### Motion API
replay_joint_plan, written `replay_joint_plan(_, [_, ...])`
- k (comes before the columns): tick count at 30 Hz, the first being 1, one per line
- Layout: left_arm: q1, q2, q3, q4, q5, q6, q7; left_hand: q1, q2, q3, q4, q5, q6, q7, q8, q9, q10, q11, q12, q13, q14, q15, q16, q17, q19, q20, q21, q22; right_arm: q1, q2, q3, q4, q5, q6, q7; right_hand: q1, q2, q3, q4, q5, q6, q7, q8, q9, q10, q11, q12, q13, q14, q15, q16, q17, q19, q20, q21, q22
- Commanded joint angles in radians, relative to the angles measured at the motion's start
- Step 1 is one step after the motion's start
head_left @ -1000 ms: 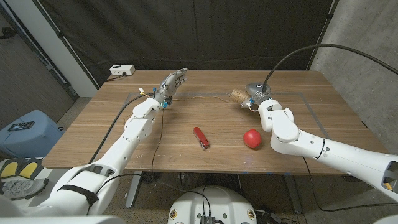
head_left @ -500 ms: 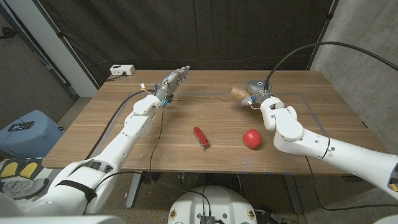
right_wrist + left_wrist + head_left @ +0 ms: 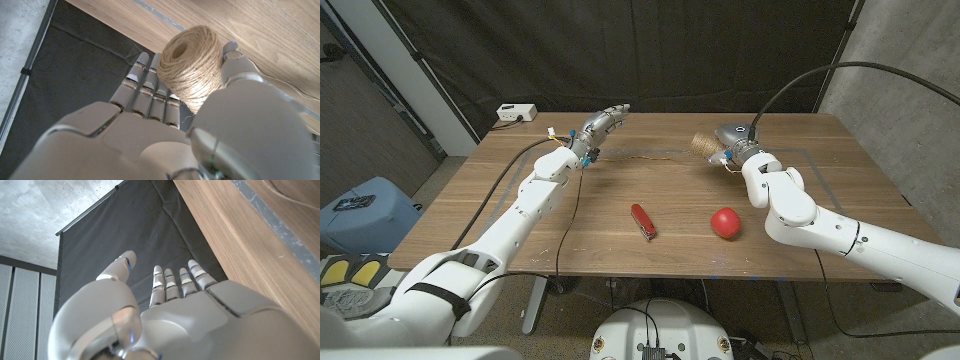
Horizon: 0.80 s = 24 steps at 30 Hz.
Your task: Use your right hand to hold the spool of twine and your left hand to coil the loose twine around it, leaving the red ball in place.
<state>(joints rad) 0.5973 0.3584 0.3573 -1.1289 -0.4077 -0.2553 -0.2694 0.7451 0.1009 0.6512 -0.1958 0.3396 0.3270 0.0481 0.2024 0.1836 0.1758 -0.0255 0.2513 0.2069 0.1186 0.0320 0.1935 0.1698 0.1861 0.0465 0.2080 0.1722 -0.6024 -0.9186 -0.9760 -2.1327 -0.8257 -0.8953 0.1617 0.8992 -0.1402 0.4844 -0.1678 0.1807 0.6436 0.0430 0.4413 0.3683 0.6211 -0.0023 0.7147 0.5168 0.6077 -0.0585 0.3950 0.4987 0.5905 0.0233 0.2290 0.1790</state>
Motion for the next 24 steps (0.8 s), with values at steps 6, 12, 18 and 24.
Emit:
replay_joint_plan(6, [-0.033, 0.05, 0.054, -0.017, 0.04, 0.009, -0.015, 0.114, -0.067, 0.002, 0.0, 0.002, 0.056, -0.039, 0.018, 0.004, 0.065, -0.041, 0.019, 0.01, 0.069, -0.03, 0.01, 0.005, 0.049, -0.003, 0.008, 0.004, 0.001, -0.014, 0.028, -0.034, -0.009, 0.04, 0.01, 0.011, 0.014, 0.005, 0.007, 0.007, 0.035, -0.019, 0.004, 0.005, 0.01, 0.0, 0.007, 0.003, 0.012, -0.065, -0.005, 0.004, -0.005, 0.001, -0.002, 0.005])
replay_joint_plan(12, [-0.038, 0.058, 0.07, -0.026, 0.05, 0.004, -0.011, 0.143, -0.089, -0.006, 0.001, -0.004, 0.071, -0.046, 0.021, 0.004, 0.078, -0.046, 0.021, 0.012, 0.08, -0.035, 0.009, 0.006, 0.06, -0.007, 0.008, 0.004, 0.001, -0.014, 0.034, -0.037, -0.012, 0.051, 0.009, 0.013, 0.016, 0.002, 0.007, 0.007, 0.036, -0.019, 0.004, 0.006, 0.013, 0.0, 0.008, 0.002, 0.011, -0.063, -0.003, 0.009, -0.005, 0.001, -0.002, 0.005])
replay_joint_plan(18, [-0.041, 0.06, 0.084, -0.033, 0.063, -0.001, 0.009, 0.172, -0.133, -0.038, 0.012, -0.029, 0.141, -0.036, 0.04, 0.007, 0.1, -0.048, 0.026, 0.018, 0.098, -0.043, 0.009, 0.008, 0.071, -0.009, 0.006, 0.005, -0.002, -0.018, 0.041, -0.045, -0.017, 0.051, 0.011, 0.011, 0.016, 0.001, 0.009, 0.007, 0.037, -0.015, 0.004, 0.006, 0.013, 0.001, 0.008, 0.002, 0.012, -0.062, -0.005, 0.011, -0.006, 0.002, -0.003, 0.006])
replay_joint_plan(24, [-0.044, 0.063, 0.1, -0.039, 0.085, -0.016, 0.037, 0.198, -0.158, -0.083, 0.023, -0.073, 0.229, -0.038, 0.059, 0.012, 0.162, -0.069, 0.047, 0.03, 0.156, -0.063, 0.024, 0.011, 0.115, -0.017, 0.016, 0.008, -0.002, -0.016, 0.045, -0.052, -0.02, 0.056, 0.014, 0.011, 0.019, -0.001, 0.01, 0.007, 0.038, -0.017, 0.003, 0.006, 0.013, 0.002, 0.008, 0.001, 0.017, -0.066, -0.004, 0.015, -0.006, 0.002, -0.004, 0.006])
